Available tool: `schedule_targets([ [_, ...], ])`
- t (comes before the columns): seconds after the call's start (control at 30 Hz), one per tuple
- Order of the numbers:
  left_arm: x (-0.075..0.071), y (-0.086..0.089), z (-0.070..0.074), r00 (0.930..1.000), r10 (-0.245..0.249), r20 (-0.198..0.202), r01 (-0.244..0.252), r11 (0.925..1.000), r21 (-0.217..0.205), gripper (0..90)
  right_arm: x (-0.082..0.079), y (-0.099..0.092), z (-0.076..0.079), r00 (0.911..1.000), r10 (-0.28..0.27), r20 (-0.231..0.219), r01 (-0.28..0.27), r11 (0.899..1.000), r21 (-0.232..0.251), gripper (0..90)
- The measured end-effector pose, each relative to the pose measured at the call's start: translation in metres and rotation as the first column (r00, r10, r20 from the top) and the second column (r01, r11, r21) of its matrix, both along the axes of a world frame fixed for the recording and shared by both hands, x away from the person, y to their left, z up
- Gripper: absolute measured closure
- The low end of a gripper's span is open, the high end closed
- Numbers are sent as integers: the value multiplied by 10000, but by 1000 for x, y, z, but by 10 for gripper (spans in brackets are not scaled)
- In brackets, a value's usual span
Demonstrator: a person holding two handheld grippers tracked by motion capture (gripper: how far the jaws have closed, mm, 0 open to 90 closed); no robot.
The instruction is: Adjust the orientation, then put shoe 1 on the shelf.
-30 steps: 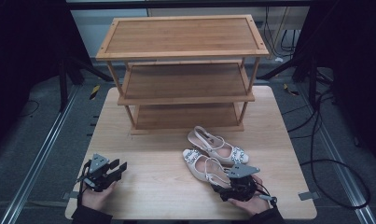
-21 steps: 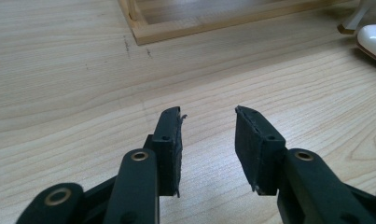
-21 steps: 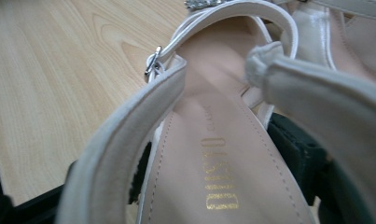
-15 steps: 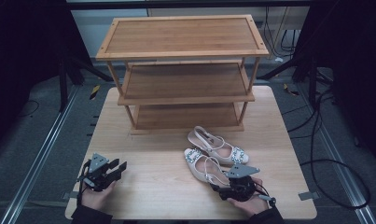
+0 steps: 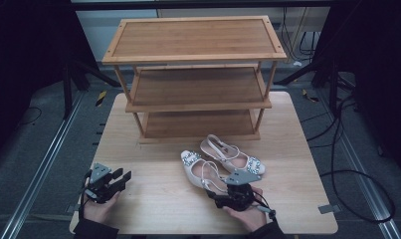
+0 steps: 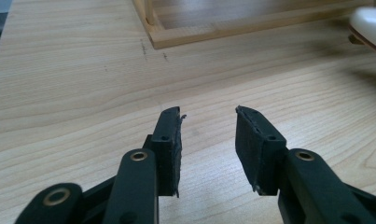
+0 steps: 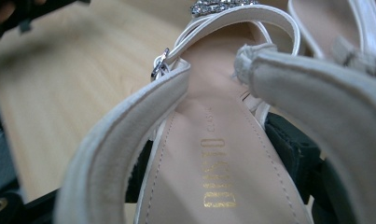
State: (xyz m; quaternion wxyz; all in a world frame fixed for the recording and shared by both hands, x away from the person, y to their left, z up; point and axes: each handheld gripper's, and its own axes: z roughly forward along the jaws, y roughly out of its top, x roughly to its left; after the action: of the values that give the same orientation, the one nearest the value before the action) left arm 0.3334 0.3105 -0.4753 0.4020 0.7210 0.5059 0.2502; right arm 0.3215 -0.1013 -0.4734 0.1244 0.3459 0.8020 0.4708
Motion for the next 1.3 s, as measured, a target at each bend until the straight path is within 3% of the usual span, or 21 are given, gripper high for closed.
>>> schedule_targets([
  [0.13,1,3,-1,9996,270,3,-270,9996,90,550,18,24,3,9988,-482,129,476,9979,431,394],
  [0.3,2,9,-1,9983,578,60,-579,9983,97,511,39,50,9,9953,-893,386,882,9957,284,393],
  [0.43,2,11,1,9973,727,139,-728,9973,52,485,59,66,11,9879,-1489,432,1449,9859,838,393],
  [0.53,2,13,2,9965,819,170,-820,9966,53,464,73,79,10,9814,-1883,384,1849,9797,770,393],
  [0.87,5,14,1,9951,965,201,-969,9951,204,436,121,111,-2,9384,-3430,422,3365,9347,1141,392],
  [0.97,7,15,-1,9951,975,136,-978,9949,261,437,136,119,-7,9239,-3813,312,3774,9219,879,392],
  [1.07,8,15,-2,9948,1012,110,-1014,9946,239,437,146,127,-7,9039,-4233,614,4188,9051,734,391],
  [1.23,9,16,-2,9948,1014,77,-1016,9945,243,440,157,138,-8,8925,-4476,552,4465,8942,316,390],
  [1.3,8,15,-2,9949,1003,93,-1006,9946,259,441,160,144,-10,8894,-4565,250,4553,8894,407,389],
])
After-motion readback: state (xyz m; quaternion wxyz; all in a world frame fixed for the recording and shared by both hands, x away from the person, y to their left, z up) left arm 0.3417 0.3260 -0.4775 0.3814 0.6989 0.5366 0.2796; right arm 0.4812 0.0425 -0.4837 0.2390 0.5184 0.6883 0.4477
